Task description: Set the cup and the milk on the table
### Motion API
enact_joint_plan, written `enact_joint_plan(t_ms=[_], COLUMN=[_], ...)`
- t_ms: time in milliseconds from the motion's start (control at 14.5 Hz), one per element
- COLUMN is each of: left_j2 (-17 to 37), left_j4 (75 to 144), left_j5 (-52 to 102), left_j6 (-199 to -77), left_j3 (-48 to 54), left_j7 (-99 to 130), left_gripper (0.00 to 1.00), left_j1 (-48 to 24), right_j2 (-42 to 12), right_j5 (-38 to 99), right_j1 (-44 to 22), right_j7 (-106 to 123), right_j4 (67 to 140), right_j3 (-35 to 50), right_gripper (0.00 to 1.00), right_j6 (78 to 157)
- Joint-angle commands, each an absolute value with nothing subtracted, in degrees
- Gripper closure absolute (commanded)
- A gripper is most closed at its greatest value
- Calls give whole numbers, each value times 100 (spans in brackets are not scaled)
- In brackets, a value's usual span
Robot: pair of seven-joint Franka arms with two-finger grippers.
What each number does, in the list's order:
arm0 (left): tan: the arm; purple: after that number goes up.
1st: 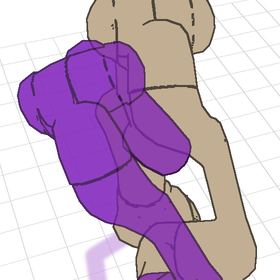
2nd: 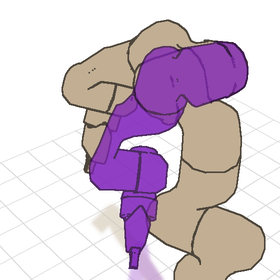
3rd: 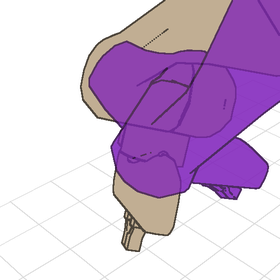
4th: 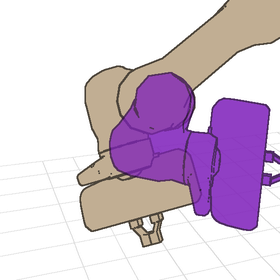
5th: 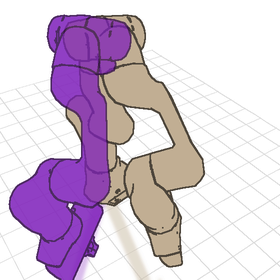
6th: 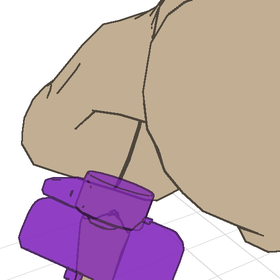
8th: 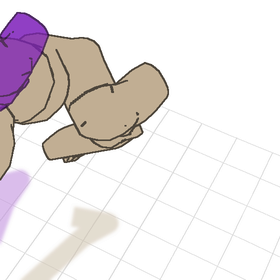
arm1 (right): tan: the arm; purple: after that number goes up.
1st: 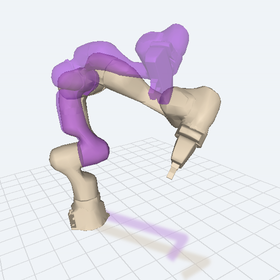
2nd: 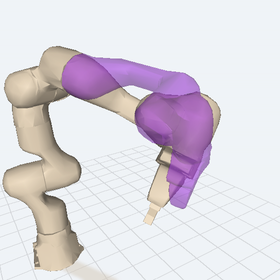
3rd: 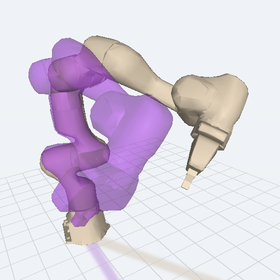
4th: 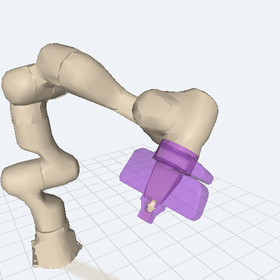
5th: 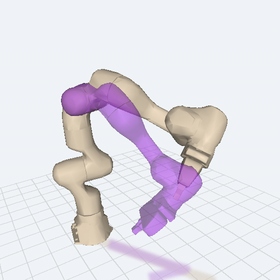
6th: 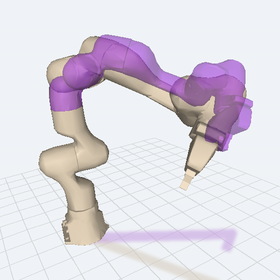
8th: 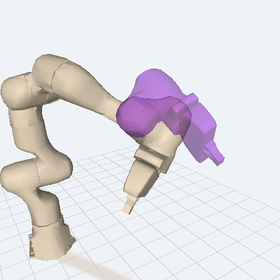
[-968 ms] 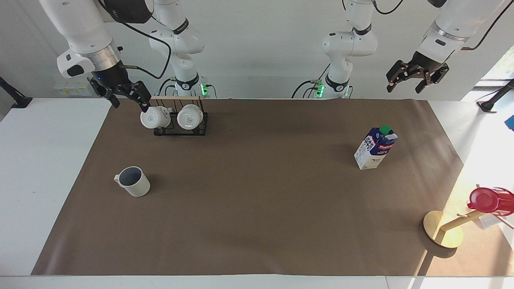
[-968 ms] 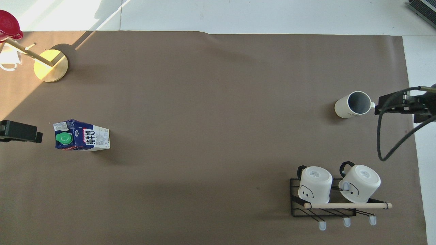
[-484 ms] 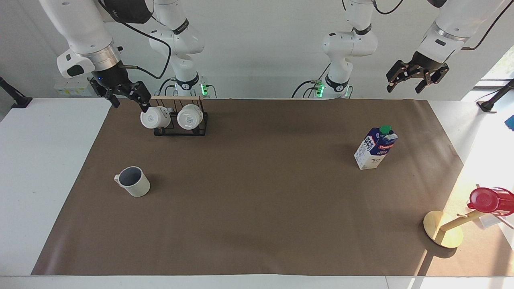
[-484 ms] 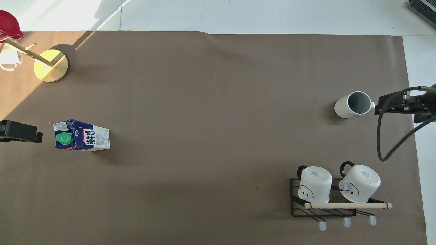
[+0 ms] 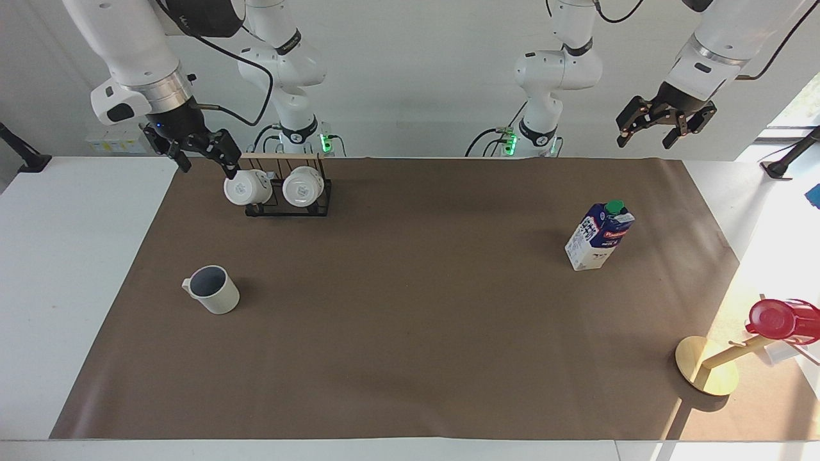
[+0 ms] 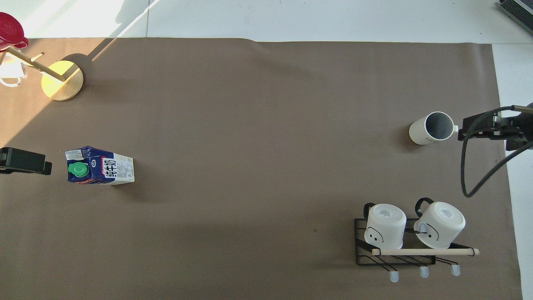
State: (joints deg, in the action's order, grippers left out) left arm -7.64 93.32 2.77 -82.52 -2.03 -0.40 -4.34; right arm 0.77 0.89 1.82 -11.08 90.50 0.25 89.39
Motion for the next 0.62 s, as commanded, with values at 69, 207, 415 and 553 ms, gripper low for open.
enact_joint_plan(t_ms=[69,207,415,553], left_j2=[-773,-773,-773,-773], left_j4=[9264,9264,9264,9272], left_j5=[193,185,185,185], left_j6=[-8130,-8121,-8121,-8112], left_j3=[-158,-193,-193,-176], left_j7=[-9,-9,-9,-17], left_gripper=[0,0,0,0], left_j1=[-360,-352,-352,-352], right_j2=[18,26,26,53], right_j5=[141,141,141,149], right_j1=[229,229,229,237], right_j7=[-1037,-1037,-1037,-1028], right_j4=[8956,8956,8956,8965], right_j3=[53,53,53,44], right_gripper=[0,0,0,0], right_j6=[8895,8895,8886,8720])
